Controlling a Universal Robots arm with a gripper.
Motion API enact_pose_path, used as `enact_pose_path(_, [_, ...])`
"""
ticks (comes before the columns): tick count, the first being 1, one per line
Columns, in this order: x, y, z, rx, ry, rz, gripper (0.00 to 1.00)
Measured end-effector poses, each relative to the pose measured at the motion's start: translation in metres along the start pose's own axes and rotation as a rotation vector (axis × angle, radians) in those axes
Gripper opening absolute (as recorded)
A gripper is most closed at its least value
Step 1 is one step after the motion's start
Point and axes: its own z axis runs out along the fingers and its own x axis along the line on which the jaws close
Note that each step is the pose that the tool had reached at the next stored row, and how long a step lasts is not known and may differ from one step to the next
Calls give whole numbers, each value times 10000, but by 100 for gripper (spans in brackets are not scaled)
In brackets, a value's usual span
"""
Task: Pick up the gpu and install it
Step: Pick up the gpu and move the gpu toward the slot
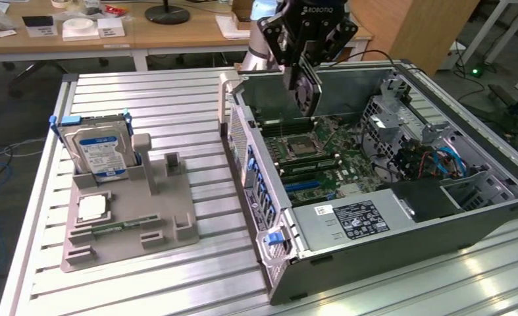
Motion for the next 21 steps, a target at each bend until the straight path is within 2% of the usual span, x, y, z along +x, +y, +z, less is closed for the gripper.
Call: enact_pose_path(21, [-109,1,9,-1,-10,0,28])
